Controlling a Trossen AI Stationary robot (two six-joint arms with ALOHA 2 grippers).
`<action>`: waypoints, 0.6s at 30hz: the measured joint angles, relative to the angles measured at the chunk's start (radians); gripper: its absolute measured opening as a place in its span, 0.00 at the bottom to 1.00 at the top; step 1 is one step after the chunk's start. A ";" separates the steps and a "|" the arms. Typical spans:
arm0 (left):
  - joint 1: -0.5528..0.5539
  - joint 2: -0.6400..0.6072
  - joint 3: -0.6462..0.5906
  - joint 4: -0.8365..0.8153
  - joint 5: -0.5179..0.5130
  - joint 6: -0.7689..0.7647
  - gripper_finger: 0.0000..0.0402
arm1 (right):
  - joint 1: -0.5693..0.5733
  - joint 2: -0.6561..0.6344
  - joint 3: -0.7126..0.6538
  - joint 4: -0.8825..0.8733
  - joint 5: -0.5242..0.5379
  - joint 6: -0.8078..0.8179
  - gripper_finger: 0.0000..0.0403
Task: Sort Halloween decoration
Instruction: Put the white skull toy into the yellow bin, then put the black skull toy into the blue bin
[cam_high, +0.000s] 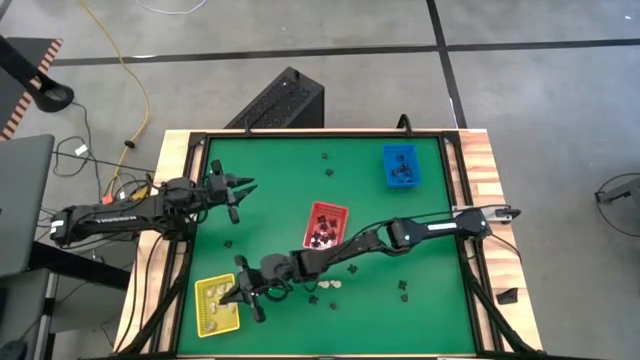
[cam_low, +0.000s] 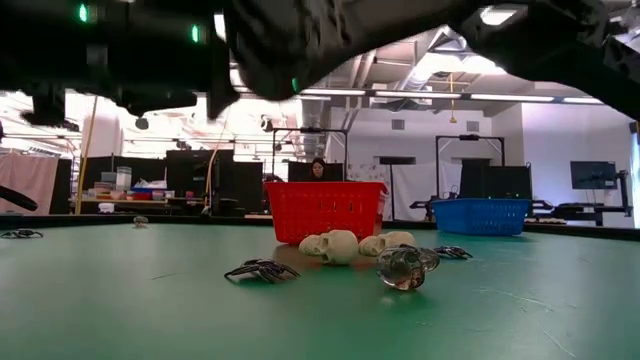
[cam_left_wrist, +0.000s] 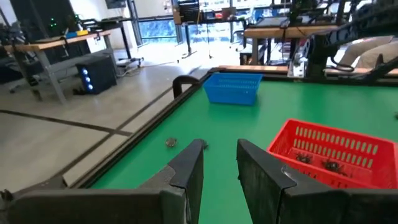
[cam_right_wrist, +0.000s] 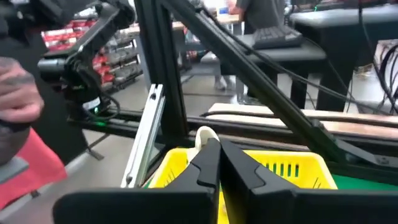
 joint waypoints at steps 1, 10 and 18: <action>0.000 -0.001 0.000 -0.003 0.003 -0.005 0.22 | -0.003 0.001 -0.027 0.058 0.003 0.001 0.10; -0.001 -0.014 0.000 -0.020 0.051 -0.013 0.22 | -0.044 0.003 -0.037 0.033 0.000 0.068 0.23; -0.001 -0.014 0.000 -0.030 0.049 -0.009 0.22 | -0.096 -0.122 -0.039 -0.410 -0.255 -0.082 0.43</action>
